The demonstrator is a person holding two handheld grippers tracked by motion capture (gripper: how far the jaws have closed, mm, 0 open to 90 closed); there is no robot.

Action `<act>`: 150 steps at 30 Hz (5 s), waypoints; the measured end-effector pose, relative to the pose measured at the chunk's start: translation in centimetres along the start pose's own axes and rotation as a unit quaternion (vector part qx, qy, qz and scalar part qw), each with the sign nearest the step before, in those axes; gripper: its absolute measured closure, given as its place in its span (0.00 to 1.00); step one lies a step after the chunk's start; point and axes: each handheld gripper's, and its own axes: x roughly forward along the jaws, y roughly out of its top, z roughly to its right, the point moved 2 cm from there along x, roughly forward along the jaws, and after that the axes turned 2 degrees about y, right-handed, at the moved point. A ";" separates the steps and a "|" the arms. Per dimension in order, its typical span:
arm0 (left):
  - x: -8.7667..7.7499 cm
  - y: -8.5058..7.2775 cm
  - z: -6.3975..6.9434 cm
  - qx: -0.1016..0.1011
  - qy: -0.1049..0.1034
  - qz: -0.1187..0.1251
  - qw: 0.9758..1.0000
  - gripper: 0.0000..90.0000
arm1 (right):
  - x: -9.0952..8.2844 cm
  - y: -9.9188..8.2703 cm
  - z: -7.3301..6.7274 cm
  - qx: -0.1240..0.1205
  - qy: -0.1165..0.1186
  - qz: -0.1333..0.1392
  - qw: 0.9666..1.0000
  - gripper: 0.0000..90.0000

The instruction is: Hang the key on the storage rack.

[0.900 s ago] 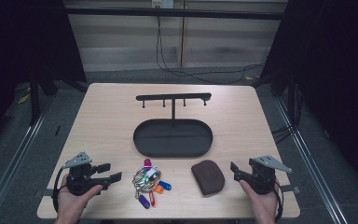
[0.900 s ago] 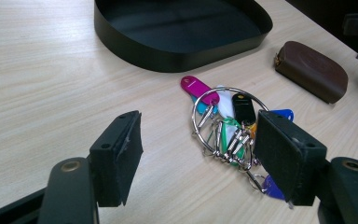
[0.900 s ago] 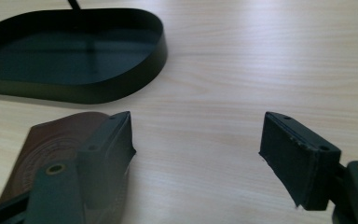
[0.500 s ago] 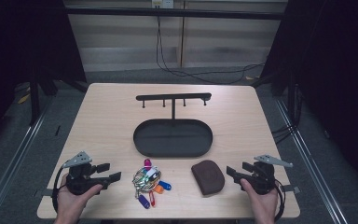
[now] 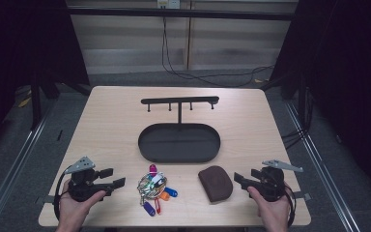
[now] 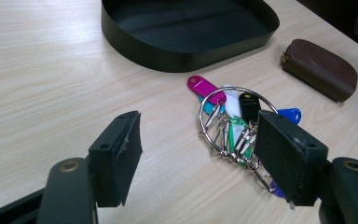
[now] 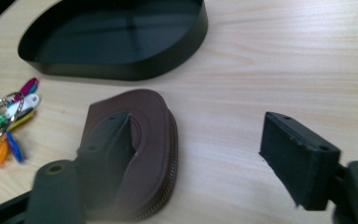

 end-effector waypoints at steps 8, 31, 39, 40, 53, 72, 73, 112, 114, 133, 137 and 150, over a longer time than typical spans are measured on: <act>0.3 0.0 0.1 0.006 0.001 -0.011 1.000 0.35 | 0.0 1.4 -0.4 -0.008 0.042 -0.048 0.998 0.25; 0.5 0.1 0.3 0.007 -0.006 -0.014 1.000 0.26 | 3.2 4.9 -3.5 -0.041 0.072 -0.220 0.972 0.27; 0.6 0.1 0.4 0.007 -0.006 -0.018 1.000 0.26 | 4.3 5.3 -3.8 -0.048 0.067 -0.266 0.960 0.25; 0.6 0.1 0.4 0.008 -0.005 -0.017 1.000 0.27 | 4.5 5.3 -3.7 -0.052 0.065 -0.270 0.959 0.25; 0.6 0.0 0.5 0.010 -0.007 -0.021 1.000 0.27 | 6.7 4.6 -4.1 -0.082 0.059 -0.334 0.937 0.19; 0.7 0.0 0.5 0.014 -0.010 -0.026 1.000 0.28 | 9.1 4.1 -3.5 -0.062 0.042 -0.367 0.927 0.17; 0.7 0.0 0.6 0.014 -0.010 -0.026 1.000 0.28 | 9.1 4.1 -3.6 -0.060 0.041 -0.368 0.927 0.17; 0.7 0.0 0.6 0.016 -0.013 -0.030 0.999 0.28 | 8.3 6.0 -4.4 -0.046 0.046 -0.349 0.935 0.74; 0.7 0.0 0.6 0.015 -0.014 -0.028 0.999 0.28 | 8.1 6.2 -4.6 -0.048 0.045 -0.348 0.935 0.79; 0.8 0.0 0.6 0.017 -0.014 -0.032 0.999 0.28 | 5.9 8.1 -5.7 -0.095 0.027 -0.344 0.934 0.92; 0.8 0.0 0.6 0.017 -0.014 -0.033 0.999 0.28 | 5.7 8.7 -6.1 -0.105 0.009 -0.344 0.933 0.93; 0.8 0.0 0.6 0.015 -0.011 -0.033 0.999 0.27 | 4.9 10.0 -6.8 -0.125 -0.012 -0.346 0.930 0.93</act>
